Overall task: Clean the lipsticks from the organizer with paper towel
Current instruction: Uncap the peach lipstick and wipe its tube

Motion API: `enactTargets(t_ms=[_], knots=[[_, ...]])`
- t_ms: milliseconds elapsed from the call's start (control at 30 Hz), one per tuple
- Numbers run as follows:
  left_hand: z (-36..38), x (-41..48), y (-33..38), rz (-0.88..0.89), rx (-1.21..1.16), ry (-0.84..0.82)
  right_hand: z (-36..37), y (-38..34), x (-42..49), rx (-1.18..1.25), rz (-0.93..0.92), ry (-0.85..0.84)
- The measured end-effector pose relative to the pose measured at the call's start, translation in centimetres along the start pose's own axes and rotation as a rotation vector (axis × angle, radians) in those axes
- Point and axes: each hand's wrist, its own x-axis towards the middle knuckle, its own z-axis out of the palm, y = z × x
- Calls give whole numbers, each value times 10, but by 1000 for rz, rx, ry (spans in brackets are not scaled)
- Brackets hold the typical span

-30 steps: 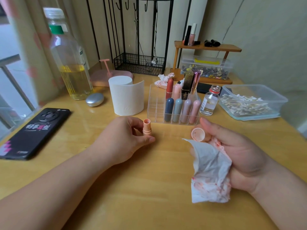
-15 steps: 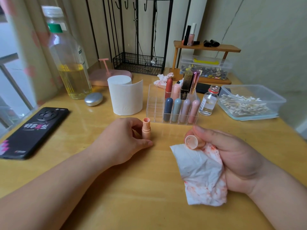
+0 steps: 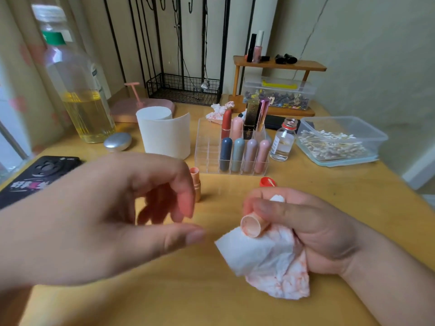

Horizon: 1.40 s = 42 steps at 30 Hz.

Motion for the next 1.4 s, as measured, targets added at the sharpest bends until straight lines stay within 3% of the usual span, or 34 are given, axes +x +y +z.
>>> enactTargets(t_ms=[67, 133, 333, 567, 833, 1067, 1200, 1400], knots=[[29, 3, 10, 84, -312, -33, 0, 4, 1, 36, 27, -73], [56, 5, 14, 113, -416, -15, -1, 6, 4, 89, 31, -102], [83, 3, 9, -139, -623, 189, -4, 8, 6, 127, 45, -40], [89, 3, 13, -122, -597, 191, -2, 10, 9, 140, -59, -10], [85, 3, 12, -125, -747, 236, -6, 5, 8, 34, 39, -58], [78, 4, 12, -184, -757, 346, -24, -30, -19, -222, 50, 283], [77, 4, 8, -195, -655, 200, -24, -28, -17, -263, 51, 301], [83, 4, 3, -248, -575, -19, -13, -18, -11, -67, 50, 197]])
